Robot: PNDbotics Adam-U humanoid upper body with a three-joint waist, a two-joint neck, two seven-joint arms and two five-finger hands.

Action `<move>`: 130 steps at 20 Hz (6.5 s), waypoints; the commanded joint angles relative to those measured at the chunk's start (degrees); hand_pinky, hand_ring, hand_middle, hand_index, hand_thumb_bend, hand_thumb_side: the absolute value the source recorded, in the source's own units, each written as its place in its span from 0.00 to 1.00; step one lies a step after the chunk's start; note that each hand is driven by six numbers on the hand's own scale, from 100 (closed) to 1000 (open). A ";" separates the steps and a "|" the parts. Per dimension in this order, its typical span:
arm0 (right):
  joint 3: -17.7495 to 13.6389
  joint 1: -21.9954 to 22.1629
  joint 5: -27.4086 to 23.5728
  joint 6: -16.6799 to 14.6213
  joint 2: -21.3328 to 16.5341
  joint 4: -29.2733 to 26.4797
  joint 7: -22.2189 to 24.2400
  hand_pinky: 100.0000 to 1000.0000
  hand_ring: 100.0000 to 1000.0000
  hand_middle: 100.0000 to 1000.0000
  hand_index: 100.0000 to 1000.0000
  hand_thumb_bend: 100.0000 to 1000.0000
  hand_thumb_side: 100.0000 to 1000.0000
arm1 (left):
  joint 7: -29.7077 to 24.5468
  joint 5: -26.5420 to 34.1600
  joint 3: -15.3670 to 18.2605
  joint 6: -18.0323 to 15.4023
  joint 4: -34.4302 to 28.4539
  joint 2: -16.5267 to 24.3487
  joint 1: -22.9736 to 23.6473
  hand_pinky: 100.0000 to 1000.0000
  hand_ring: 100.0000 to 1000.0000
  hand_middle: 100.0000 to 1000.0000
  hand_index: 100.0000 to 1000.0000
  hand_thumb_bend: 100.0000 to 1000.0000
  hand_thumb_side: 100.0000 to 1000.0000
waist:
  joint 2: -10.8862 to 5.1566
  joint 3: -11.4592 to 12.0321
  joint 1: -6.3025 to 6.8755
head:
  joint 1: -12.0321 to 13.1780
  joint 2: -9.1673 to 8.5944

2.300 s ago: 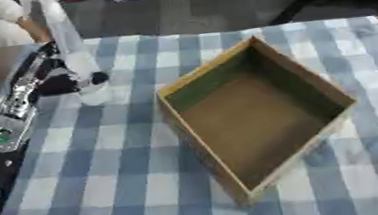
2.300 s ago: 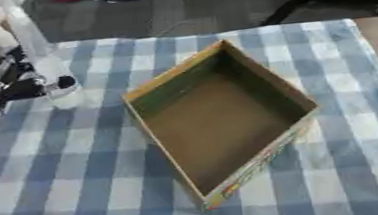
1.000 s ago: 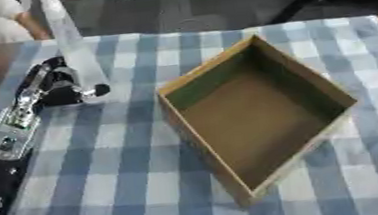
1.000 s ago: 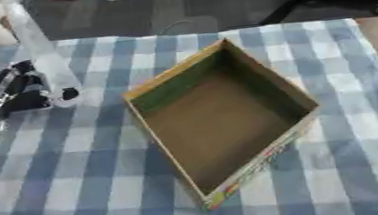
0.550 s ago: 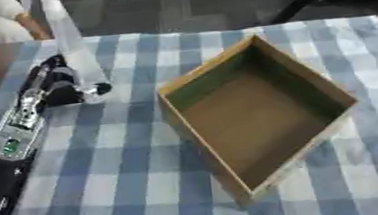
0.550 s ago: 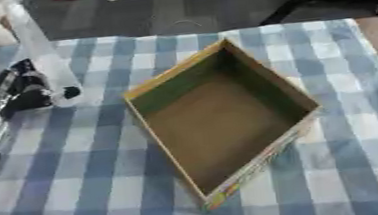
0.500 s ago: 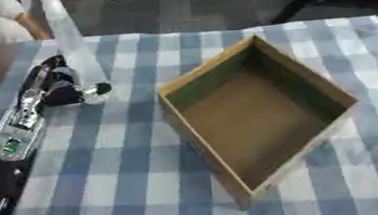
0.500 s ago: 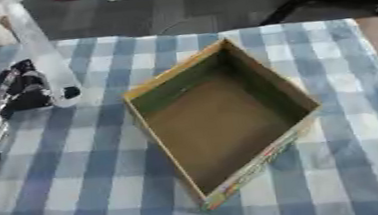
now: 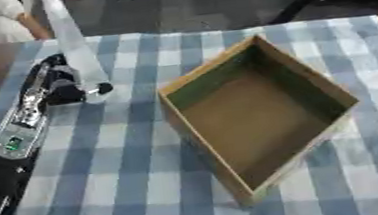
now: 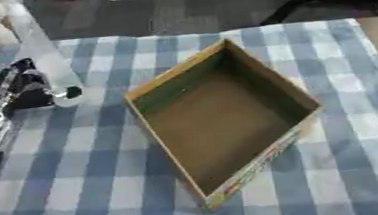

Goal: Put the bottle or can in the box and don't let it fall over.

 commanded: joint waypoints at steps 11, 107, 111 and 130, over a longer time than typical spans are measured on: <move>-0.52 -0.35 0.19 0.04 -0.77 -0.43 0.19 0.81 0.89 1.00 0.84 0.00 0.76 | -0.75 0.14 -0.12 -0.68 -1.45 1.04 -1.46 0.94 0.57 0.69 0.90 0.98 0.18 | -1.20 0.02 0.19 | 0.17 -0.71; -0.64 -0.44 -0.58 0.30 -0.90 -0.03 0.32 0.81 0.89 1.00 0.84 0.00 0.76 | 1.39 2.45 -0.94 1.11 0.42 -1.23 -4.88 0.91 0.53 0.59 0.10 0.12 0.00 | -1.71 -0.22 0.28 | 1.08 -1.38; -0.63 -0.39 -0.59 0.31 -0.93 -0.02 0.33 0.81 0.89 1.00 0.84 0.00 0.76 | 1.17 2.26 -0.96 0.98 0.26 -1.20 -4.90 0.91 0.52 0.58 0.09 0.13 0.00 | -1.82 -0.21 0.26 | 1.06 -1.18; -0.75 -0.01 -1.01 0.27 -1.44 0.03 0.34 0.81 0.89 1.00 0.84 0.00 0.75 | 1.71 3.72 -0.57 0.81 -2.02 -1.15 -5.31 0.91 0.49 0.55 0.04 0.25 0.00 | -3.15 -0.13 0.32 | 1.02 -0.17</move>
